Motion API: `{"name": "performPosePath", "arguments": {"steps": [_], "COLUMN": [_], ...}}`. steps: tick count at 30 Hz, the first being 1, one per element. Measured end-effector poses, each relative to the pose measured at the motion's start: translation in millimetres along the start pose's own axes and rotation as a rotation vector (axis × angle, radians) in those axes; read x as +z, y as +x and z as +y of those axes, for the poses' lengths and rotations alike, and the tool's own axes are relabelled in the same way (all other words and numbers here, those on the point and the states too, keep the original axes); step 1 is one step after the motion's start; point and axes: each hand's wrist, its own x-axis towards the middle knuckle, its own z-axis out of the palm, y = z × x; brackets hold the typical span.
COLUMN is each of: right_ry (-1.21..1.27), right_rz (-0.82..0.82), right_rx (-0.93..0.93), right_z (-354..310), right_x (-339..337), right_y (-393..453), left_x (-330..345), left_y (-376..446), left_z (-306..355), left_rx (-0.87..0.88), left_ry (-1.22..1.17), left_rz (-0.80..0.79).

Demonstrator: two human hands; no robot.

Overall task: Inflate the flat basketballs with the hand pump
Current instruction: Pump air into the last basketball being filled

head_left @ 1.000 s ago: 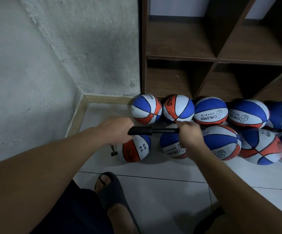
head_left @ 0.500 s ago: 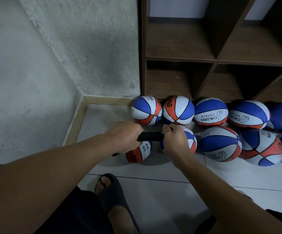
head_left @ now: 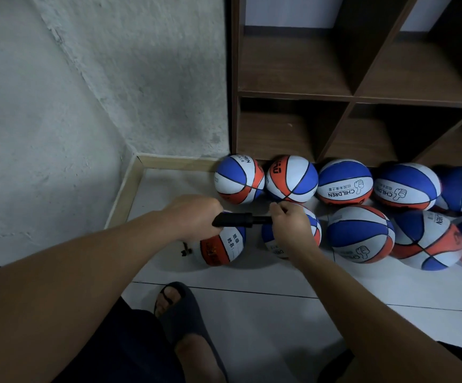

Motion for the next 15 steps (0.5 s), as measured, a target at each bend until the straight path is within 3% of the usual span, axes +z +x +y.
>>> {"name": "performPosePath", "arguments": {"steps": [6,11,15], "right_ry": [0.096,0.101,0.067], "right_rz": [0.069,0.114,0.055], "right_rx": [0.116,0.045,-0.015], "right_z": [6,-2,-8], "right_x": [-44,-15,9], "right_y": [25,11,-4], "left_x": [-2,-10,-8], "left_y": [0,3,3], "left_z": [-17,6,16], "left_rx": [-0.058,-0.032,0.001], "left_ry": [-0.004,0.029,0.059], "left_rz": [-0.018,0.024,0.022]}}
